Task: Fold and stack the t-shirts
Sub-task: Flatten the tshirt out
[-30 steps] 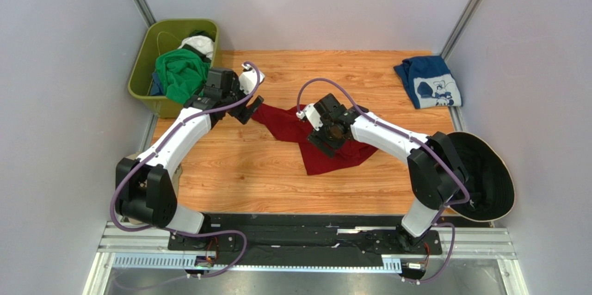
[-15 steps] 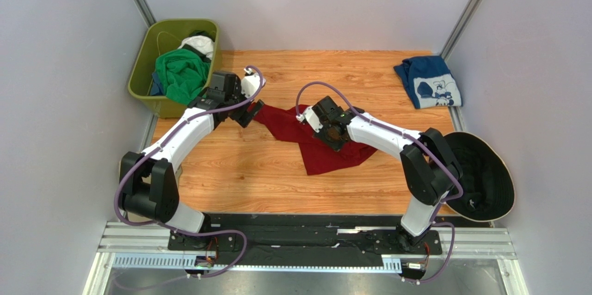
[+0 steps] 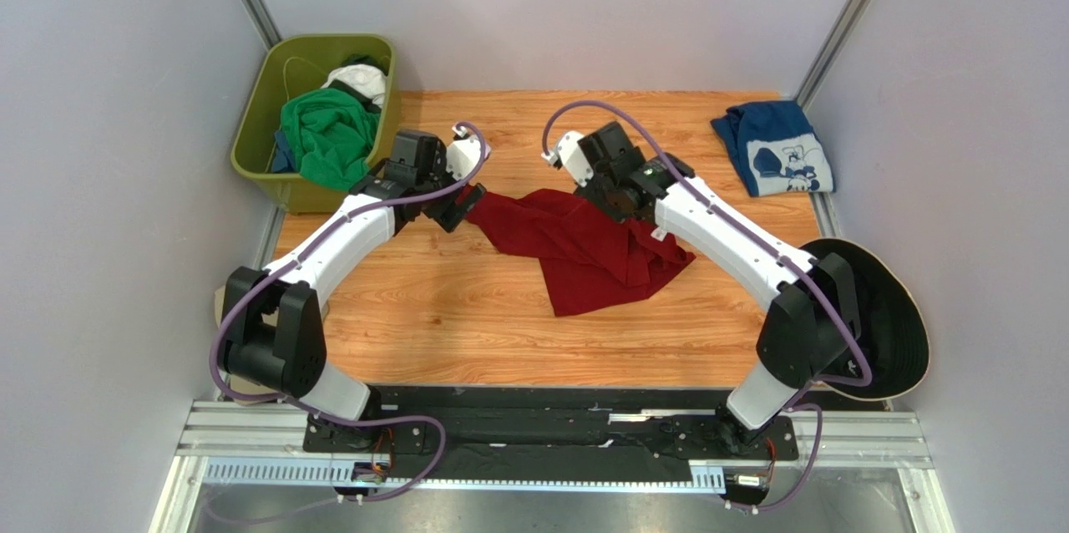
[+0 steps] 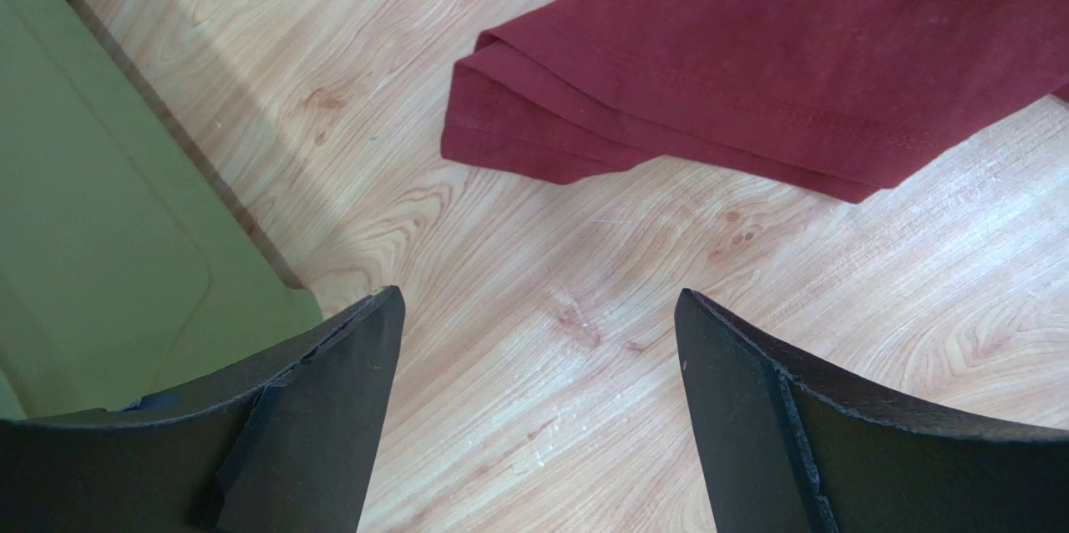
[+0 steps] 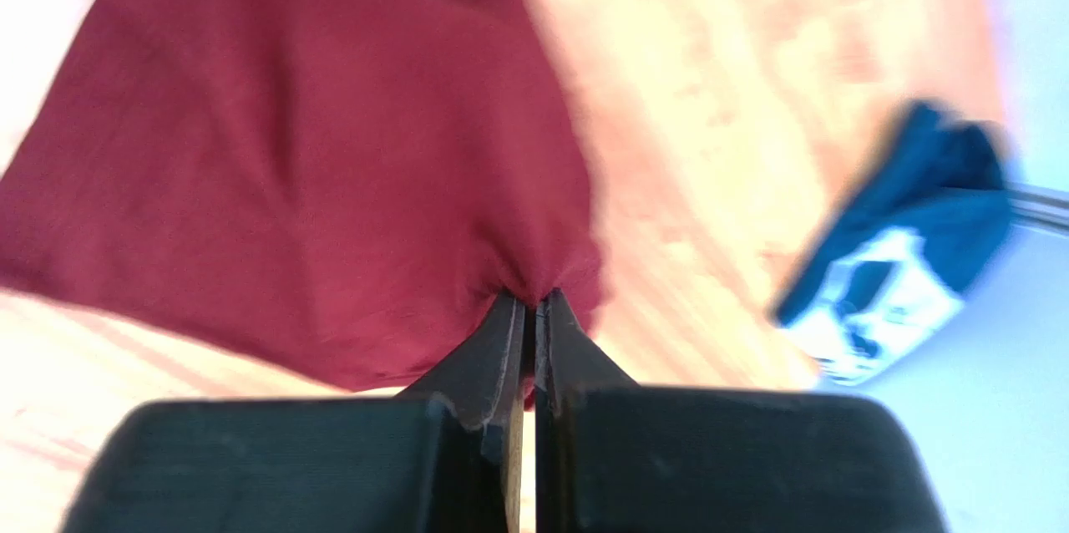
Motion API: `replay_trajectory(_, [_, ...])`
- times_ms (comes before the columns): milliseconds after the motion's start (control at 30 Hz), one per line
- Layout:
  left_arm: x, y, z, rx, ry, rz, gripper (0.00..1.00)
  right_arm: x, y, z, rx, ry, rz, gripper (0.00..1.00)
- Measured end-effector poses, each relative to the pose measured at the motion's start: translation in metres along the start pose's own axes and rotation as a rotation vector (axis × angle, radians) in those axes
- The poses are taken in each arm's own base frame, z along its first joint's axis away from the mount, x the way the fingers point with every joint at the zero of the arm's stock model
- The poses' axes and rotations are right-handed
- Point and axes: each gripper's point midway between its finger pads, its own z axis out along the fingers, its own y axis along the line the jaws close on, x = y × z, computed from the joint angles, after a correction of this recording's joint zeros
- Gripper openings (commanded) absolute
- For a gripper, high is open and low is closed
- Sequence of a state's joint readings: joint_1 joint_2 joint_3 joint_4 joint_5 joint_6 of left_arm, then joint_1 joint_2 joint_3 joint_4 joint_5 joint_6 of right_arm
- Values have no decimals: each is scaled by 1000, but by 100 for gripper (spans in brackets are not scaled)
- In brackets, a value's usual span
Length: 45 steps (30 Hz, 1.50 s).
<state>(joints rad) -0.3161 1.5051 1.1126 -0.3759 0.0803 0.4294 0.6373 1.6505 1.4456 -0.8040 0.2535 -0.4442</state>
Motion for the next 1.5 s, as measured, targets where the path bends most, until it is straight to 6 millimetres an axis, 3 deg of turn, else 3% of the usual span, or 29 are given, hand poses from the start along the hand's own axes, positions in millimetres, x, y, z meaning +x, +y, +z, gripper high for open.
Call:
replay_trajectory(167, [-2,-7,5,4,5,17,86,-13,-49,-25,114,-43,27,0])
replay_trajectory(400, [-5,-8,6,-13,7,32,85,1,-123,-35,235,-5,99,0])
replay_trajectory(533, [-4,-6,6,-26,12,35,85,17,-158,-30,283,36,136,0])
replay_trajectory(900, [3,-9,10,-36,22,45,84,62,-196,11,288,175,166,0])
replay_trajectory(1300, [14,-8,13,-60,47,73,83,126,-236,37,369,326,237,0])
replay_trajectory(1367, [13,-7,13,-62,43,75,83,134,-241,38,385,346,245,5])
replay_trajectory(1400, [12,-7,14,-62,42,78,83,137,-243,39,392,356,248,20])
replay_trajectory(1500, [13,-8,17,-56,44,91,83,141,-244,41,401,370,251,43])
